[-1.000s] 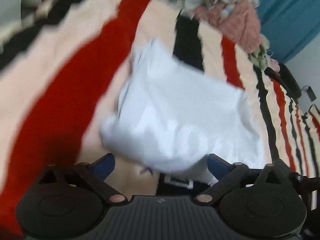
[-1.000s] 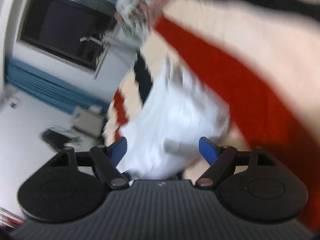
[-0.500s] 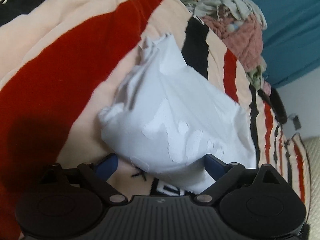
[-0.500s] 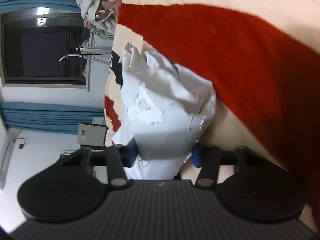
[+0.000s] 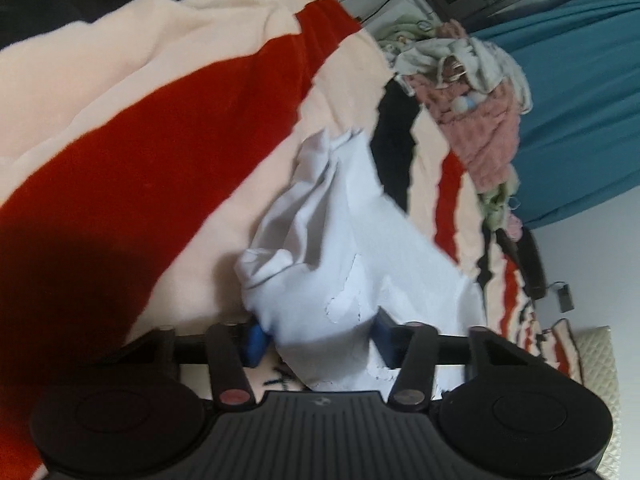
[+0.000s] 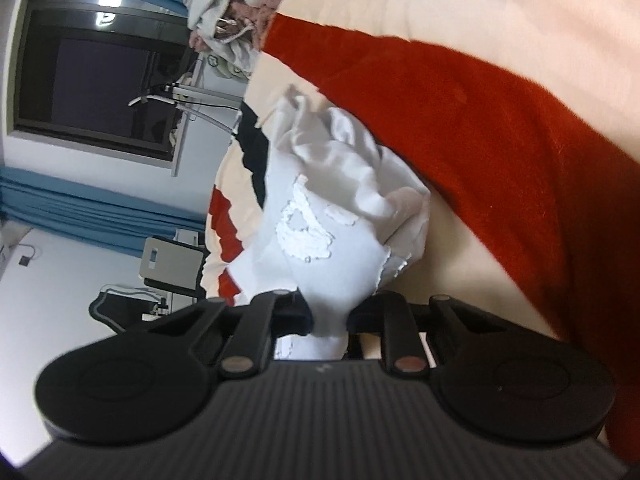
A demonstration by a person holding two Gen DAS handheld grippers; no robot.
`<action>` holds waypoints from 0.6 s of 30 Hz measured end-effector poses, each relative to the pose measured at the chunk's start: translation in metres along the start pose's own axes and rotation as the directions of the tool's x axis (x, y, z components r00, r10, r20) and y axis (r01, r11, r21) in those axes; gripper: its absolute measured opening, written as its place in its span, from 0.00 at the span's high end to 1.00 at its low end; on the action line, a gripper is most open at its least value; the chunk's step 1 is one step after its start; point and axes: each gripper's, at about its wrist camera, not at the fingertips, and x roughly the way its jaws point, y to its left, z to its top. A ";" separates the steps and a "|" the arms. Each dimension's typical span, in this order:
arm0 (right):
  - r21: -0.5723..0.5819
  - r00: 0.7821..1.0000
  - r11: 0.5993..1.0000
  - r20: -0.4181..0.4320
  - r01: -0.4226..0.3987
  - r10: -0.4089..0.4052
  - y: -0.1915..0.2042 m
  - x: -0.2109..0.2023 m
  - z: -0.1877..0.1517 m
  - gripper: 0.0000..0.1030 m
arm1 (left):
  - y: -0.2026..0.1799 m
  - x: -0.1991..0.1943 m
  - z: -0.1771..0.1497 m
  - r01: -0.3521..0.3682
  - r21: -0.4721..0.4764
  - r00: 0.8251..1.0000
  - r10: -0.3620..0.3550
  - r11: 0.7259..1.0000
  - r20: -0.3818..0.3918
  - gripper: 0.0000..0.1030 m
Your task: Fold clothes
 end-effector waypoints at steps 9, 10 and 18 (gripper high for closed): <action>0.041 0.997 0.998 0.061 -0.044 0.042 0.036 -0.059 0.039 0.83 | -0.068 -0.010 0.023 0.111 -0.010 0.983 -0.111 0.994 -0.145 0.72; 0.039 0.996 0.998 0.078 -0.047 0.044 0.042 -0.063 0.053 0.83 | -0.083 -0.007 0.026 0.117 0.001 0.981 -0.115 0.993 -0.156 0.72; -0.021 0.965 0.999 0.259 -0.045 0.048 0.083 -0.087 0.184 0.83 | -0.257 0.070 0.047 0.181 0.155 0.963 -0.143 0.971 -0.226 0.73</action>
